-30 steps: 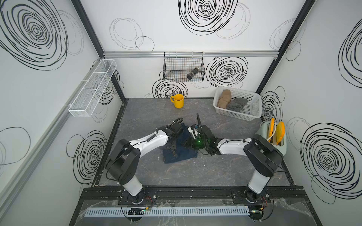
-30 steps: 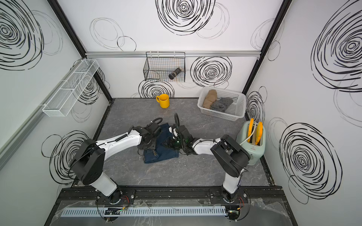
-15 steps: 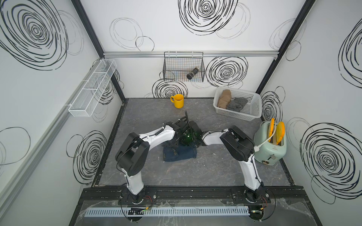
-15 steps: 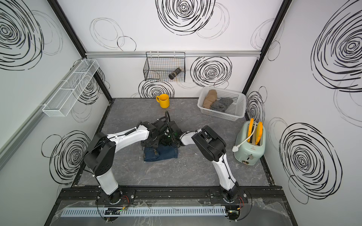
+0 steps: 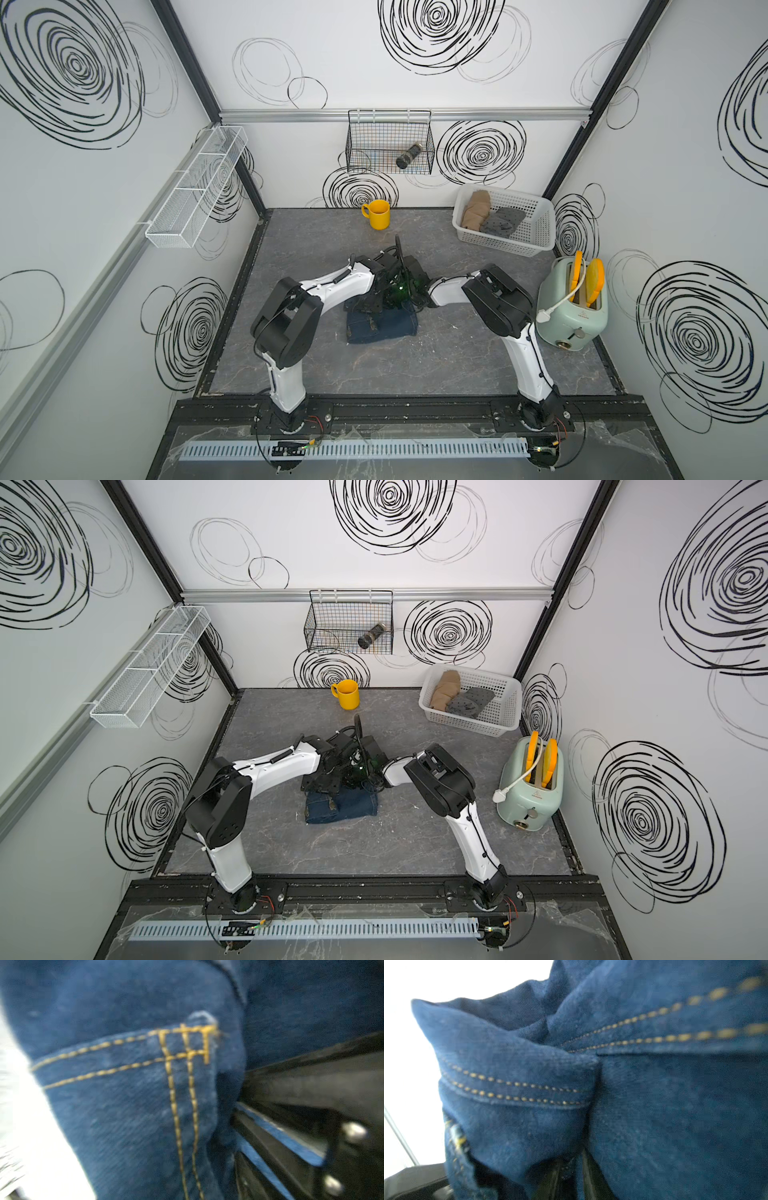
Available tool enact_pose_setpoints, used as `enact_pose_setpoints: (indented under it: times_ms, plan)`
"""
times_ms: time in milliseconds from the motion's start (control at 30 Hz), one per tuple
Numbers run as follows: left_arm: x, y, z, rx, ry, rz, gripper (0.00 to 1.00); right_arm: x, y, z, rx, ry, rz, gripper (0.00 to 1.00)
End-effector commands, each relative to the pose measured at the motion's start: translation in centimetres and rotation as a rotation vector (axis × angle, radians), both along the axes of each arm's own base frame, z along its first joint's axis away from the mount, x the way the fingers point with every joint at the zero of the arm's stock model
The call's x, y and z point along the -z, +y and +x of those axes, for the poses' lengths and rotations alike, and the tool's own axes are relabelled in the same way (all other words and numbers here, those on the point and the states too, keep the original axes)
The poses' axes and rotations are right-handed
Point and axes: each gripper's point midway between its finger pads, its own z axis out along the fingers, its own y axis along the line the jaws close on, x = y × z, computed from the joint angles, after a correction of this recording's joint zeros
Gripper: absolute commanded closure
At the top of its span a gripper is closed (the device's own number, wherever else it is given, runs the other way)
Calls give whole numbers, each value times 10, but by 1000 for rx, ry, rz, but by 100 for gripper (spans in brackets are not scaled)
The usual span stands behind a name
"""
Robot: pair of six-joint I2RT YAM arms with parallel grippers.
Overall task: Roll up the skirts
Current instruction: Roll the skirt at the center of the board.
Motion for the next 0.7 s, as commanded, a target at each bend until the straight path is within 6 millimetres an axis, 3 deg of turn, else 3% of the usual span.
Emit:
enact_pose_setpoints:
  times_ms: [0, 100, 233, 300, 400, 500, 600, 667]
  plan:
    - [-14, -35, 8, 1, -34, -336, 32, 15, -5, -10, -24, 34, -28, 78]
    - [-23, -47, 5, 23, -46, -463, 38, 21, -2, -13, -46, 48, -18, 79]
    - [-16, -36, 3, 16, -11, -351, 69, 23, 3, -16, -61, 48, -19, 79]
    - [-10, -26, 2, -12, 21, -279, 73, 22, 3, -16, -62, 40, -26, 79]
    - [-4, -28, 0, -39, 68, -270, 71, 23, 5, -18, -64, 33, -36, 79]
    - [-7, -48, -1, -45, 90, -371, 69, 27, 6, -21, -68, 38, -49, 79]
    - [-22, -75, 1, -8, 70, -505, 45, 31, 6, -25, -78, 41, -56, 79]
    - [-37, -87, 6, 25, 26, -565, 43, 32, 6, -27, -79, 41, -60, 79]
